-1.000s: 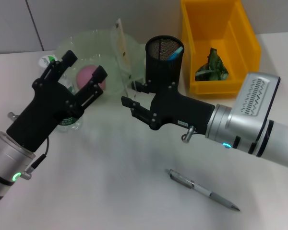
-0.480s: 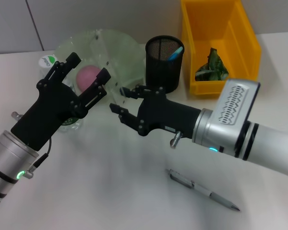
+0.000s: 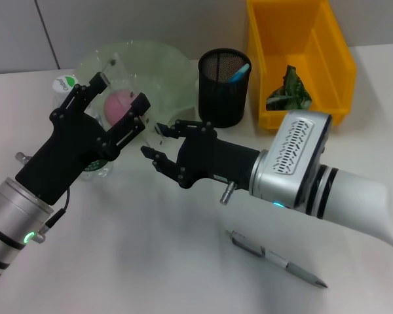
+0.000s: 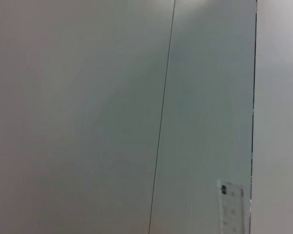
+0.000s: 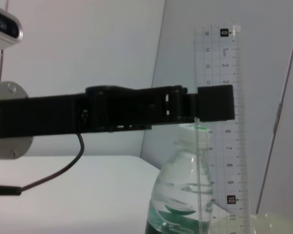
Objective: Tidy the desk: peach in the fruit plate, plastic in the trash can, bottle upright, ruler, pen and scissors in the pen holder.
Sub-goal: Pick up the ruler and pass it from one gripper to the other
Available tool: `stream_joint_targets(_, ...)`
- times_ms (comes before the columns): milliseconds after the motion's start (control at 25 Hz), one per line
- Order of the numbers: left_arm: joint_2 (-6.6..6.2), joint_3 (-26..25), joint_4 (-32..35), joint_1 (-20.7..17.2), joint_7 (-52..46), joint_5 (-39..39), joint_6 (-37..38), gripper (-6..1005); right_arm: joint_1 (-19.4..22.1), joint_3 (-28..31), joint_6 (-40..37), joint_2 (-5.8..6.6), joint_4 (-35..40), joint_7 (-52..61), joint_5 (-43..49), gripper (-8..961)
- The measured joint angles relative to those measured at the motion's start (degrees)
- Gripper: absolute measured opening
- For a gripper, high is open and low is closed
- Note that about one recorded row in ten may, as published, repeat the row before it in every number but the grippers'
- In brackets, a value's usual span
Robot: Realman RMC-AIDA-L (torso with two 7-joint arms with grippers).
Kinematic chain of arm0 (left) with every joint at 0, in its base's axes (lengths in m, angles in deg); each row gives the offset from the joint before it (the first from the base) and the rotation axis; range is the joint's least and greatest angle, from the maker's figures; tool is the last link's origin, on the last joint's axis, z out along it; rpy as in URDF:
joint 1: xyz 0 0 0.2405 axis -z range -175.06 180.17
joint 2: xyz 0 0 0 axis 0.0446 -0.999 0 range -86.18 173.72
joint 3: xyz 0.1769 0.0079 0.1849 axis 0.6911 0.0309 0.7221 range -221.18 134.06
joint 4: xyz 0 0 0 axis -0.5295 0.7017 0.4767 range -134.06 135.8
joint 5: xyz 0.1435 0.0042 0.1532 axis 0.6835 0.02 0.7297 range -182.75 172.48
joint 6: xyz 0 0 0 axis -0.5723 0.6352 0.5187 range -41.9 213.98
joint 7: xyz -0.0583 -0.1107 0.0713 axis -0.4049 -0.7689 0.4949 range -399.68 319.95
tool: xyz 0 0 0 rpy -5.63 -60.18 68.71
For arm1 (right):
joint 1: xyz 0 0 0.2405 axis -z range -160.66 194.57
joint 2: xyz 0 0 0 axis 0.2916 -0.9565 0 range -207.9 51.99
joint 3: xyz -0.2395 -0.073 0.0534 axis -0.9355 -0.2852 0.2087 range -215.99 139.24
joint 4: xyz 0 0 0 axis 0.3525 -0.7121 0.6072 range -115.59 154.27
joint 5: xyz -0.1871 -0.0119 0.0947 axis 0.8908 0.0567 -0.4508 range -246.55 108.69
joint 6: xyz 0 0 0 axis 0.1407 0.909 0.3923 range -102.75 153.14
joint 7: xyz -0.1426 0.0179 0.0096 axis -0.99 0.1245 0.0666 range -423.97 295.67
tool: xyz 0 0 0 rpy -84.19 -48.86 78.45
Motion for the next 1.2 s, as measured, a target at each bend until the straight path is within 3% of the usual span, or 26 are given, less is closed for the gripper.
stream_joint_targets(280,0.0,0.1,0.0,0.0,0.1,0.0,-0.2,842,-0.2,-0.8,2.2,0.0,1.2,-0.5,-0.1,381)
stream_joint_targets(600,0.0,0.1,0.0,-0.2,0.5,0.0,-0.2,493,-0.2,-0.9,2.4,0.0,1.6,-0.5,-0.1,381)
stream_joint_targets(1040,0.0,0.1,0.0,-0.5,0.5,0.0,0.1,464,-0.2,-0.8,2.6,0.0,1.7,-0.5,-0.2,381)
stream_joint_targets(1200,0.0,0.0,0.0,-0.5,0.5,0.0,0.0,355,-0.1,-0.8,2.6,0.0,1.8,-0.5,-0.2,381)
